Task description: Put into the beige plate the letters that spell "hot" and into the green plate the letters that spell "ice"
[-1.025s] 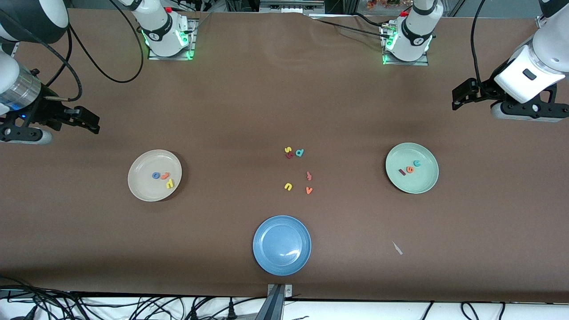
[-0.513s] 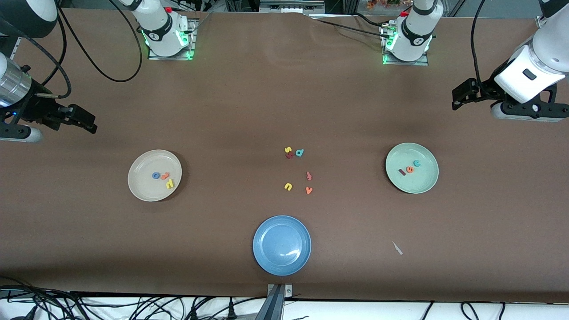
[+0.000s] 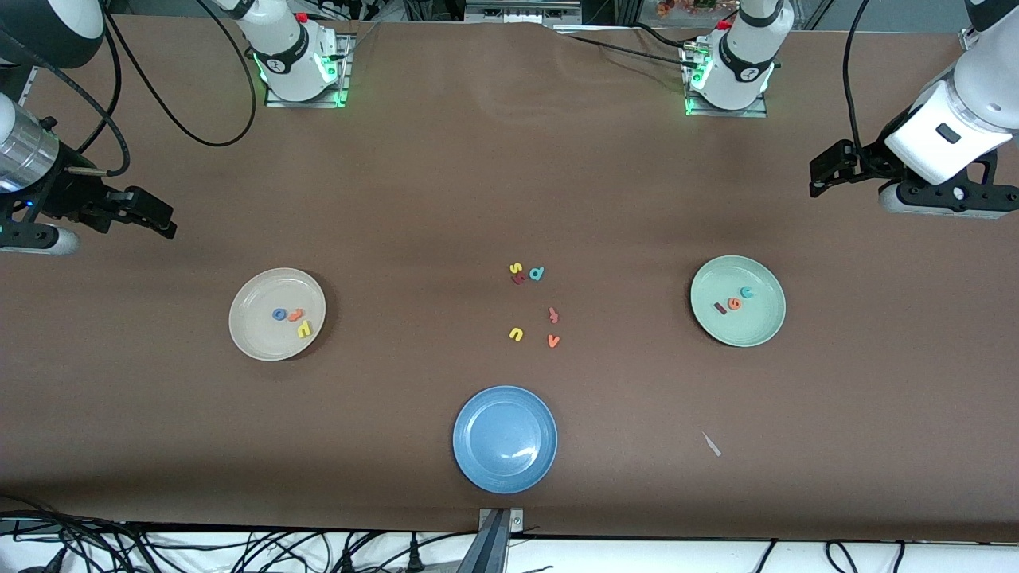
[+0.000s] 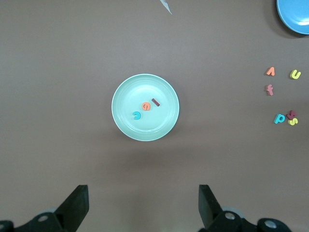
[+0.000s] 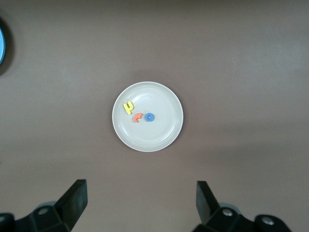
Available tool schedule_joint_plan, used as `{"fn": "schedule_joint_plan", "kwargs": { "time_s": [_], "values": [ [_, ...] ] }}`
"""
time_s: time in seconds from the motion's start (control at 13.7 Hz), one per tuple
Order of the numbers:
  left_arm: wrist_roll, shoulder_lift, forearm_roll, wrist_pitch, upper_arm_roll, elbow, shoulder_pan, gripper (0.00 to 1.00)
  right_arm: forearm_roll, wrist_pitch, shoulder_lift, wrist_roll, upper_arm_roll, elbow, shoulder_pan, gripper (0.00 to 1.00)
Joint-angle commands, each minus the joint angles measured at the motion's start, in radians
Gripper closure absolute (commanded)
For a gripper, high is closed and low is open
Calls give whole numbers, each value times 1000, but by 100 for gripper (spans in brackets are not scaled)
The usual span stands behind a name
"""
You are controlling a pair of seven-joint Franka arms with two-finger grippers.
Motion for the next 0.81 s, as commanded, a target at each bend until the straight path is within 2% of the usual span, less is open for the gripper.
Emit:
{"fn": "schedule_joint_plan", "kwargs": {
  "time_s": [0.0,0.73],
  "values": [
    [3,1,-1,-16,5,12,-5,0,13,-26,7,-4,5,25,-4,0],
    [3,-1,-1,-16,5,12,-5,0,16,-37,9,-9,4,27,-5,0]
  ]
}}
